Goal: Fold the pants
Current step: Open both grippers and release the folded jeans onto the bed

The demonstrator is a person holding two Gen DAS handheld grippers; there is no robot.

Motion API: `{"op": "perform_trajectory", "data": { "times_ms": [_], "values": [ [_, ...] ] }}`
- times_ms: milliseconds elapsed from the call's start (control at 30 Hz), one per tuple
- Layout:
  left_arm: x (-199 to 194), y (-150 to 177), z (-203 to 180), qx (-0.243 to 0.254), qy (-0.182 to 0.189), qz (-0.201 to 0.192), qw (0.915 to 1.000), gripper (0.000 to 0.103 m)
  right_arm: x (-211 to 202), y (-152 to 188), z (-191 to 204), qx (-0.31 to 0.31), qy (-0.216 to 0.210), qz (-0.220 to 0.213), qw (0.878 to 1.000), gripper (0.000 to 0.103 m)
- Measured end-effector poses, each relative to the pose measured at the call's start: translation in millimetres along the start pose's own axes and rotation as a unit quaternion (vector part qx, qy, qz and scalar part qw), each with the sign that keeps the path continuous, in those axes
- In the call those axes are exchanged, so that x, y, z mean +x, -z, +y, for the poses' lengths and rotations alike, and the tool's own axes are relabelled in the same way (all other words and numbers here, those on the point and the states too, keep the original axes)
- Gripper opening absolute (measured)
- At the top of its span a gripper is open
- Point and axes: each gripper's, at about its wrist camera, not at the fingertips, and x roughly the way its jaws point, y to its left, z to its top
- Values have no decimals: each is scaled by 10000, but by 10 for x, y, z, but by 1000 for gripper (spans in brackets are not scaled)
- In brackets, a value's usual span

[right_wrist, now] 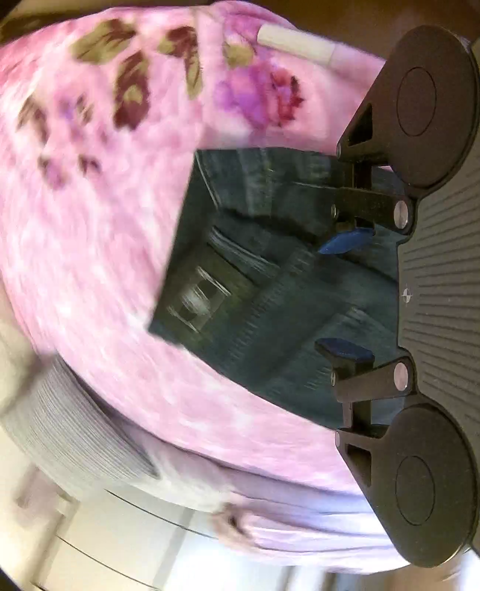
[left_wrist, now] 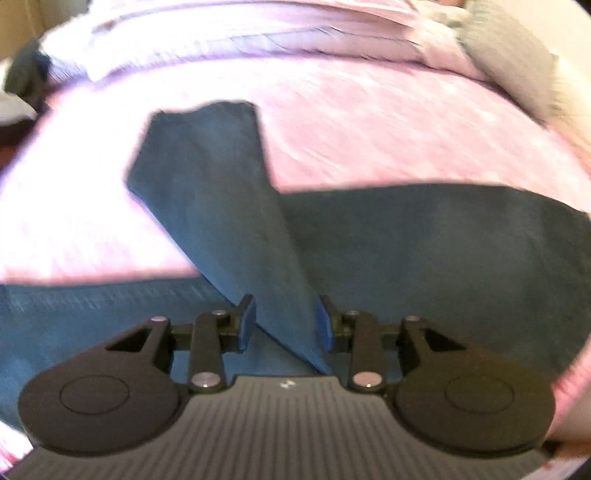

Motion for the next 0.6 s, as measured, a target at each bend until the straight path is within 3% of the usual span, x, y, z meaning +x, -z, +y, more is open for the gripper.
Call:
{"op": "perform_trajectory", "data": {
  "times_ms": [133,300,533,567,600],
  "values": [
    [325,-436,57,362,-523,-27,9980,33,125,-26,-60,260,167,-112,9995,48],
    [987,-995,-16,647,-707,-45,9954,40,98,-64,-149,522,218,-227,9981,48],
    [1880,-1373,-87,579,-1058,503,9914,43,-20,-108,-212,498,426,-287,9974,48],
    [1931,-1371,-76,575,-1078,518,9911,43,-12,-118,-213,507,445,-293,9973,48],
    [1940,-1388,-58,527,-1035,429,9923,30,-13,-127,-211,517,464,-303,9971,48]
  ]
}}
